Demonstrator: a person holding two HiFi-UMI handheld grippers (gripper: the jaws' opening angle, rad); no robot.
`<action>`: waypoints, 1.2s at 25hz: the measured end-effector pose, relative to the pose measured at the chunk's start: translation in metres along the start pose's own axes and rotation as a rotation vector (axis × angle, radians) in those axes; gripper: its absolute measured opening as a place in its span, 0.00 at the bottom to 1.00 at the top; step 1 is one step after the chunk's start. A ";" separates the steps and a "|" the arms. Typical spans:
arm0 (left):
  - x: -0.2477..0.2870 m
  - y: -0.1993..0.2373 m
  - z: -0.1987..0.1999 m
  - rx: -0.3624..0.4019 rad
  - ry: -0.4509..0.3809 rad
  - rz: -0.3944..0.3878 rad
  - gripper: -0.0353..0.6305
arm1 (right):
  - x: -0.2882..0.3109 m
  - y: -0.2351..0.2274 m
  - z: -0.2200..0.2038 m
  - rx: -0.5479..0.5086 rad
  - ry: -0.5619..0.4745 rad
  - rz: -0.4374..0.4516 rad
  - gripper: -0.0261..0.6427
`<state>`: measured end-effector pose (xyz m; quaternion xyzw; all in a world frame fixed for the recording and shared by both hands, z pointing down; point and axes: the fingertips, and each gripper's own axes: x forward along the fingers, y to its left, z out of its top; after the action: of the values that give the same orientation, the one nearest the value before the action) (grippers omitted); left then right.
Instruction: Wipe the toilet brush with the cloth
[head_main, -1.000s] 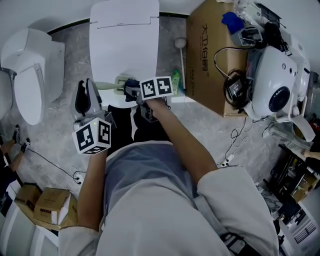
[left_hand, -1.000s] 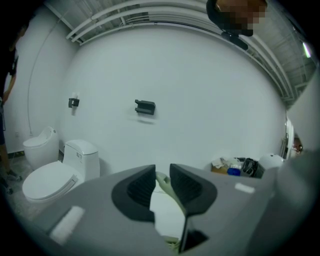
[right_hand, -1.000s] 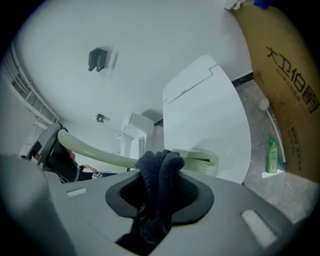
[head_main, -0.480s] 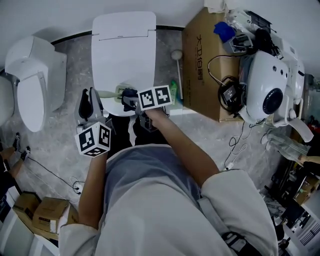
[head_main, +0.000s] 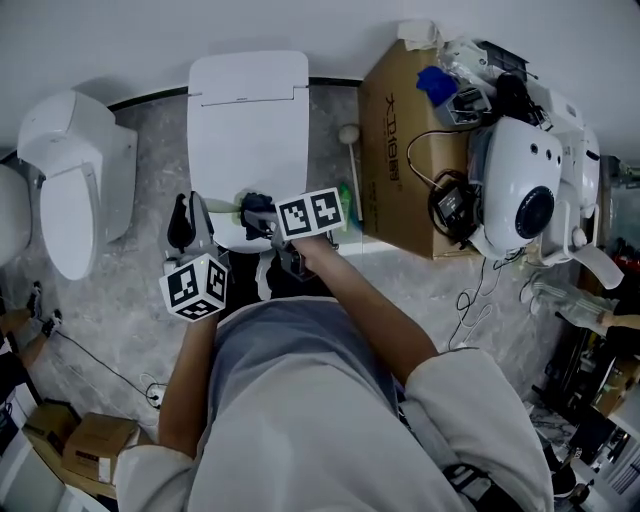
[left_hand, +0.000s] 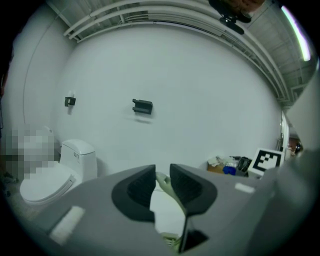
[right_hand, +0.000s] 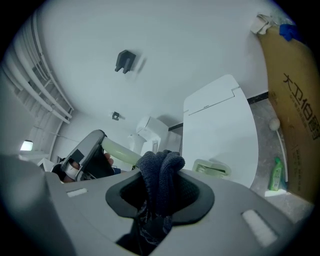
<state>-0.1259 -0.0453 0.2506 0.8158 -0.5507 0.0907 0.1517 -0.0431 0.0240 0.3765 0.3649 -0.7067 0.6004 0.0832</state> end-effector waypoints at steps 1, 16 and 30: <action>-0.001 0.001 0.000 0.002 0.002 -0.001 0.05 | -0.001 0.003 0.000 -0.003 0.000 0.004 0.20; -0.004 0.004 0.004 0.007 0.012 -0.035 0.05 | -0.018 0.066 0.025 -0.112 -0.032 0.091 0.20; -0.018 0.002 0.015 0.026 0.078 -0.068 0.05 | -0.082 0.102 0.070 -0.376 -0.266 0.033 0.21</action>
<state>-0.1347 -0.0351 0.2307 0.8318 -0.5152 0.1244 0.1652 -0.0242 -0.0046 0.2322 0.4072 -0.8168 0.4061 0.0457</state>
